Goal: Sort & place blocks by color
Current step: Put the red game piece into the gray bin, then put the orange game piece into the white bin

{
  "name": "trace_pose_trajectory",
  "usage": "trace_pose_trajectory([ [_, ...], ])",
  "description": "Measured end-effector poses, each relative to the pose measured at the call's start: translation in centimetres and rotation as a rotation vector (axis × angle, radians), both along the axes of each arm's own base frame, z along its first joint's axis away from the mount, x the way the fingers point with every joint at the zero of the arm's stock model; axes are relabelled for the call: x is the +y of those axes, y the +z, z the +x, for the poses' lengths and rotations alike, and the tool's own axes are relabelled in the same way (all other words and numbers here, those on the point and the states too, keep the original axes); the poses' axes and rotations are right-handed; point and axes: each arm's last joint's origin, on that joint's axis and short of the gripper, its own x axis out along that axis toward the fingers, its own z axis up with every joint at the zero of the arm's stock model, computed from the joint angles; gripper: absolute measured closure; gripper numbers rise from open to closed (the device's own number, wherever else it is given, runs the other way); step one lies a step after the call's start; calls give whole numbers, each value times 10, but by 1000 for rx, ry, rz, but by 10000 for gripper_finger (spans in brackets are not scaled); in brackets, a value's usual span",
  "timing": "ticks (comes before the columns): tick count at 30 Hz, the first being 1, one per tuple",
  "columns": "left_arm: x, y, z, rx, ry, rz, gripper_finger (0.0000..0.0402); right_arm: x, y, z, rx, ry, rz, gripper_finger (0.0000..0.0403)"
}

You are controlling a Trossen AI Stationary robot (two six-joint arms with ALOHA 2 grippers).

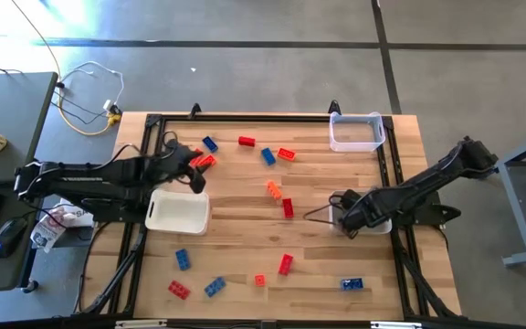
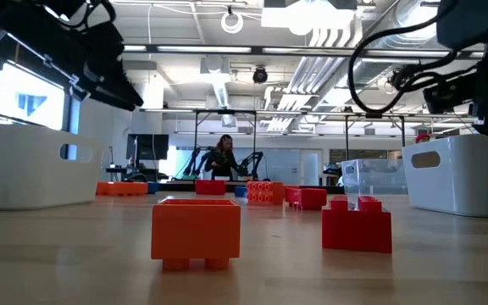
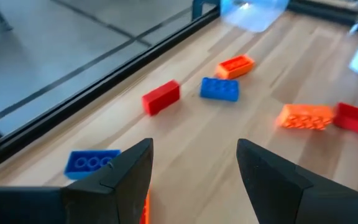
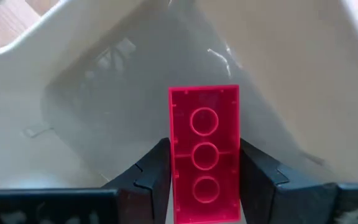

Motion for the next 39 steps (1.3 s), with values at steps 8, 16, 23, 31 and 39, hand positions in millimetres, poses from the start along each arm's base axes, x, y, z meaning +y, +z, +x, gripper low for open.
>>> trace_pose_trajectory([
  [8,20,4,15,157,46,-94,181,-5,-1,8,-51,35,14,276],
  [16,40,-6,26,264,69,-229,181,-7,-1,9,-49,54,2,244],
  [23,56,-17,32,336,129,-372,181,-5,-2,8,-35,48,49,175],
  [31,77,-19,41,408,184,-438,181,-5,-2,8,-39,20,55,164],
  [39,92,-28,47,496,216,-491,181,-3,6,13,-66,35,57,165],
])
